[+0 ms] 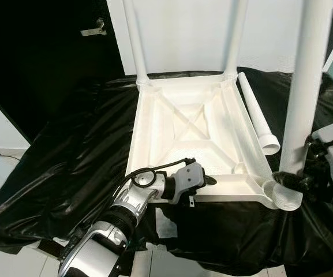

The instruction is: Building children table

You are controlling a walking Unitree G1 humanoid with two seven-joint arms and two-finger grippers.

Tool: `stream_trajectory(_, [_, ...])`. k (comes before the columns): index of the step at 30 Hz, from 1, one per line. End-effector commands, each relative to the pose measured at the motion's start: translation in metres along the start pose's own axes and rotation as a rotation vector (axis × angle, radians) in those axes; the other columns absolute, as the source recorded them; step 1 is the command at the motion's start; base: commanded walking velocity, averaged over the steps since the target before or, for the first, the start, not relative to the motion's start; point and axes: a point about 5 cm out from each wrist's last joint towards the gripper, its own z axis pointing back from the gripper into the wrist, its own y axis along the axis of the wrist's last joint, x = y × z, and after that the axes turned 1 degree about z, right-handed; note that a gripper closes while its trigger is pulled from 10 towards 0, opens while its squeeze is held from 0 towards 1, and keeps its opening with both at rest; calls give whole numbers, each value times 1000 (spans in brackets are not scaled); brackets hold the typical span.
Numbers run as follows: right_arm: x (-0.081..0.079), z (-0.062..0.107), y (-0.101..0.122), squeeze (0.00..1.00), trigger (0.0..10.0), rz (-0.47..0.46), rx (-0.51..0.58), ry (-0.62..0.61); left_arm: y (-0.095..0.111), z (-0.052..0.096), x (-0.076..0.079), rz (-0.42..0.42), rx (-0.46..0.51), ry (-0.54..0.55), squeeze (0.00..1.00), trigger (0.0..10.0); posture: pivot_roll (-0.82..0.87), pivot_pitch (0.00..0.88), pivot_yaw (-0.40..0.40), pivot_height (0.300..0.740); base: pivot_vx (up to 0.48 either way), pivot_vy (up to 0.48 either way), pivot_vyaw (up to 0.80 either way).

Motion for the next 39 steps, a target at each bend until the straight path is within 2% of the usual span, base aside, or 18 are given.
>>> stream_trajectory(1, [-17, -15, -34, 0, 10000, -104, -196, 142, -33, 8, 9, 101, -128, 36, 0, 10000, -233, 47, 48, 740, 0, 0, 0])
stream_trajectory(4, [-16, -21, -35, 0, 10000, -154, -167, 89, -34, 9, 10, 102, -132, 32, 0, 10000, -241, 49, 58, 740, 0, 0, 0])
stream_trajectory(7, [-15, -23, -36, 0, 10000, -164, -157, 73, -34, 9, 10, 101, -134, 29, 0, 10000, -242, 49, 59, 740, 0, 0, 0])
stream_trajectory(8, [-13, -30, -28, 0, 10000, -141, -83, 24, -31, 7, 7, 92, -131, 26, 0, 10000, -250, 48, 66, 740, 0, 0, 0])
stream_trajectory(11, [-11, -34, -24, 0, 10000, -140, -43, -14, -29, 6, 6, 89, -130, 26, 0, 10000, -252, 47, 69, 740, 0, 0, 0])
stream_trajectory(13, [-6, -45, -14, 0, 10000, -189, 67, -109, -28, 4, 6, 83, -128, 23, 0, 10000, -253, 45, 70, 740, 0, 0, 0])
stream_trajectory(17, [-9, -51, -9, 0, 10000, -220, 121, -125, -28, 5, 7, 82, -128, 21, 0, 10000, -253, 45, 70, 740, 0, 0, 0])
stream_trajectory(23, [-23, -58, -11, 0, 10000, -238, 113, -76, -30, 8, 6, 86, -134, 27, 0, 10000, -239, 44, 71, 740, 0, 0, 0])
stream_trajectory(25, [-24, -58, -12, 0, 10000, -235, 112, -74, -30, 8, 6, 87, -134, 27, 0, 10000, -239, 44, 71, 740, 0, 0, 0])
stream_trajectory(27, [-25, -58, -13, 0, 10000, -202, 107, -76, -30, 8, 6, 87, -134, 27, 0, 10000, -239, 45, 70, 740, 0, 0, 0])
stream_trajectory(29, [-27, -56, -16, 0, 10000, -115, 112, -87, -31, 9, 7, 89, -134, 27, 0, 10000, -241, 47, 69, 740, 0, 0, 0])
stream_trajectory(30, [-29, -54, -17, 0, 10000, -111, 126, -79, -31, 9, 7, 90, -134, 27, 0, 10000, -243, 48, 68, 740, 0, 0, 0])
stream_trajectory(36, [-35, -49, -26, 0, 10000, -149, 152, -76, -31, 8, 7, 92, -132, 27, 0, 10000, -248, 48, 64, 740, 0, 0, 0])
stream_trajectory(39, [-37, -51, -43, 0, 10000, -212, 138, -118, -31, 7, 8, 91, -130, 26, 0, 10000, -248, 48, 64, 740, 0, 0, 0])
